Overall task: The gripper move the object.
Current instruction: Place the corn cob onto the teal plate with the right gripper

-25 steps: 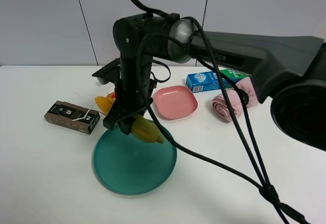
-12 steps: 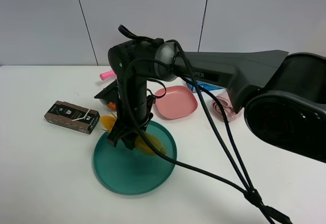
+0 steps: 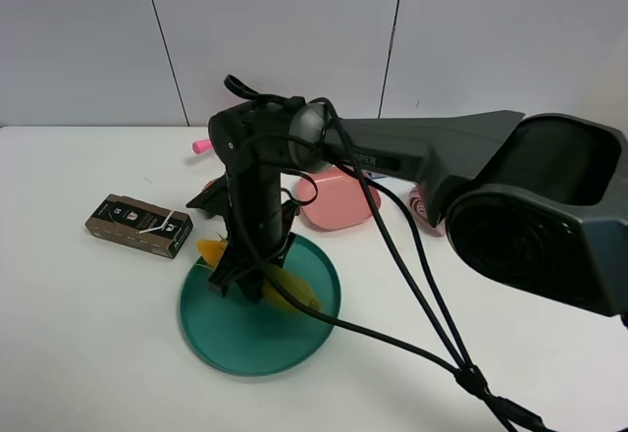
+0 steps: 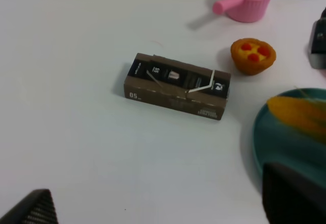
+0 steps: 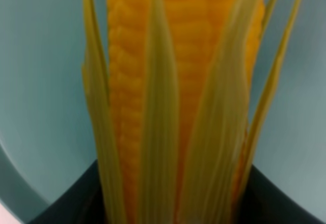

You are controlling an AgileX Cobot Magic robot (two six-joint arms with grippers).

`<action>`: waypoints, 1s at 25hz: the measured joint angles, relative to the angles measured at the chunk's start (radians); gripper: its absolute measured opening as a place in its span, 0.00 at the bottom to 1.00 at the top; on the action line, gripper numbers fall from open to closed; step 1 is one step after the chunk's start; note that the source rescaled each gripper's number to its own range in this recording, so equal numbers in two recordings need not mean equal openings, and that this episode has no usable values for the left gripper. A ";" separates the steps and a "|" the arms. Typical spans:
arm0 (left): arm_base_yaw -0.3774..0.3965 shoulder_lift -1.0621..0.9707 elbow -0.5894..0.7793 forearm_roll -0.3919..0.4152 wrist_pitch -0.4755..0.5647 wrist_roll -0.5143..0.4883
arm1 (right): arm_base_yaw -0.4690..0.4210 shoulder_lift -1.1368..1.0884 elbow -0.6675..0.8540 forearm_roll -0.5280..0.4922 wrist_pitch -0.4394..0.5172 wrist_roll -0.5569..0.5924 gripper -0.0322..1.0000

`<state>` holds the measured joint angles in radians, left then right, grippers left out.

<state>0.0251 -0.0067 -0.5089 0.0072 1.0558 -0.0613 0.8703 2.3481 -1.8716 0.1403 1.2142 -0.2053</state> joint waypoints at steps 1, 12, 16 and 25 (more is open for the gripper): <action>0.000 0.000 0.000 0.000 0.000 0.000 | 0.000 0.000 0.000 0.000 0.000 0.000 0.04; 0.000 0.000 0.000 0.000 0.000 0.000 | 0.000 0.000 0.000 -0.027 0.000 0.000 0.04; 0.000 0.000 0.000 0.000 0.000 0.000 | 0.000 0.019 0.000 -0.034 0.000 0.000 0.04; 0.000 0.000 0.000 0.000 0.000 0.000 | 0.000 0.062 0.000 -0.037 0.000 0.003 0.04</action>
<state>0.0251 -0.0067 -0.5089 0.0072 1.0558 -0.0613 0.8703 2.4100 -1.8716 0.1036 1.2142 -0.2021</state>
